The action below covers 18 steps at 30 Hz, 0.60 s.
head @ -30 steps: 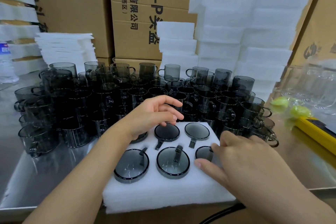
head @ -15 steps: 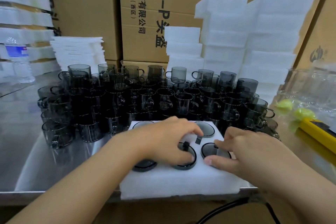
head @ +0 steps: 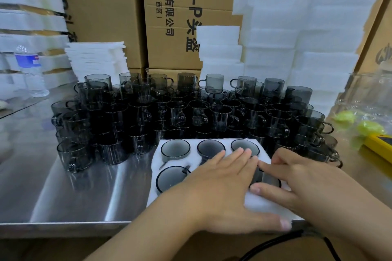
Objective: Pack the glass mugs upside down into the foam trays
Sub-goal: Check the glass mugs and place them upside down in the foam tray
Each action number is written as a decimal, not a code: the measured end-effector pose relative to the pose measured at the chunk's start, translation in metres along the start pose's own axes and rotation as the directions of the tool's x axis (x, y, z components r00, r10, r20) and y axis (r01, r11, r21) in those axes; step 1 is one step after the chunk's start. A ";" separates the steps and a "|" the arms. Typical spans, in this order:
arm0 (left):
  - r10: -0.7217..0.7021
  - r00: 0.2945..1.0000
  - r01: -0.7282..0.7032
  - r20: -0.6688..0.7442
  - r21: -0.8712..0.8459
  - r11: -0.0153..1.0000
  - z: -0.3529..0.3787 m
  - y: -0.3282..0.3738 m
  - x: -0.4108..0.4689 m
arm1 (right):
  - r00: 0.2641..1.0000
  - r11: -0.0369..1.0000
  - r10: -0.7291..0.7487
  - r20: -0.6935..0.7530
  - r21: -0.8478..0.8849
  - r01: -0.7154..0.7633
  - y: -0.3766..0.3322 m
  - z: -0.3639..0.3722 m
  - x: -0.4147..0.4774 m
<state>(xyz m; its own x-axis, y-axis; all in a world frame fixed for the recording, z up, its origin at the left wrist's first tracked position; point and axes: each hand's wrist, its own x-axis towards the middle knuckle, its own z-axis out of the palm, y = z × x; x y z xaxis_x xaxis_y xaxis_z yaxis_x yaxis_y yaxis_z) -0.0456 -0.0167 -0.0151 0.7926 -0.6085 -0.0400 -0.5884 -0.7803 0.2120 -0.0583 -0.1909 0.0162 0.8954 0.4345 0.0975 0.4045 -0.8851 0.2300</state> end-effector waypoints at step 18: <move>-0.232 0.964 0.227 -0.127 -0.051 0.973 0.005 0.014 0.006 | 0.999 0.999 0.032 -0.011 0.007 -0.032 -0.006 0.005 -0.006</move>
<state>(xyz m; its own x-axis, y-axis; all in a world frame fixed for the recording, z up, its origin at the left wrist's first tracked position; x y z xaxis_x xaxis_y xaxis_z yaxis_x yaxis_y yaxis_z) -0.0498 -0.0318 -0.0170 0.9212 -0.3873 0.0365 -0.3839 -0.8898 0.2467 -0.0657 -0.1888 0.0088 0.9060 0.4074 0.1151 0.3767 -0.8998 0.2199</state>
